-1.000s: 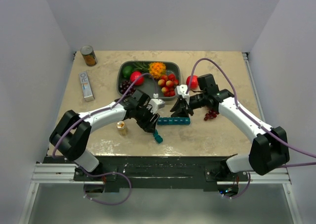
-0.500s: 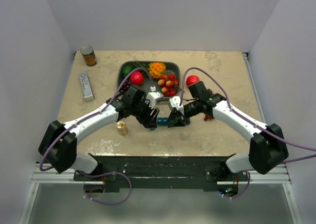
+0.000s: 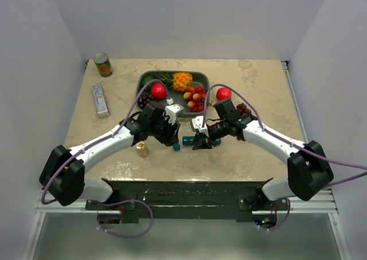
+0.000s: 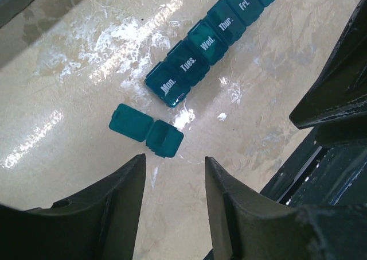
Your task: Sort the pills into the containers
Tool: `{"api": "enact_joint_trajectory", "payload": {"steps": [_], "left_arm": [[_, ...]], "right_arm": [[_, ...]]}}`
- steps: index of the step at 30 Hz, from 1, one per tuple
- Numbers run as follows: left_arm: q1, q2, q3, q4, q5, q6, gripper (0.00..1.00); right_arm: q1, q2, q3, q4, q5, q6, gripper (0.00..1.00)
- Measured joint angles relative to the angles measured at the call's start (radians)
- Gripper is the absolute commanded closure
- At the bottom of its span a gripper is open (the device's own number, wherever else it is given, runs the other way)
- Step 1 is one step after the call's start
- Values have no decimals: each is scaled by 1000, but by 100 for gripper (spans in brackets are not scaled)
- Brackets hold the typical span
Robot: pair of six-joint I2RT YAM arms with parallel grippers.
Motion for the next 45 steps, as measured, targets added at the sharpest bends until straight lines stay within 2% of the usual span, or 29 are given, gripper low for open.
{"api": "enact_joint_trajectory", "payload": {"steps": [10,14,18,29,35,39,42,45], "left_arm": [[-1,79,-22,73,38,22,50],[-5,131,-19,73,40,36,54],[-13,168,3,68,39,54,63],[-49,206,20,51,36,58,65],[-54,211,21,40,27,71,76],[-57,211,25,33,27,73,94],[-69,212,26,27,18,76,100],[-87,212,26,20,5,78,100]], "right_arm": [[0,0,0,12,26,14,69],[-2,0,0,12,26,14,69],[-9,0,0,12,26,14,69],[-16,0,0,11,25,13,69],[-21,0,0,11,25,13,69],[-22,0,0,11,25,13,69],[-22,0,0,11,25,14,69],[-24,0,0,10,25,13,69]]}}
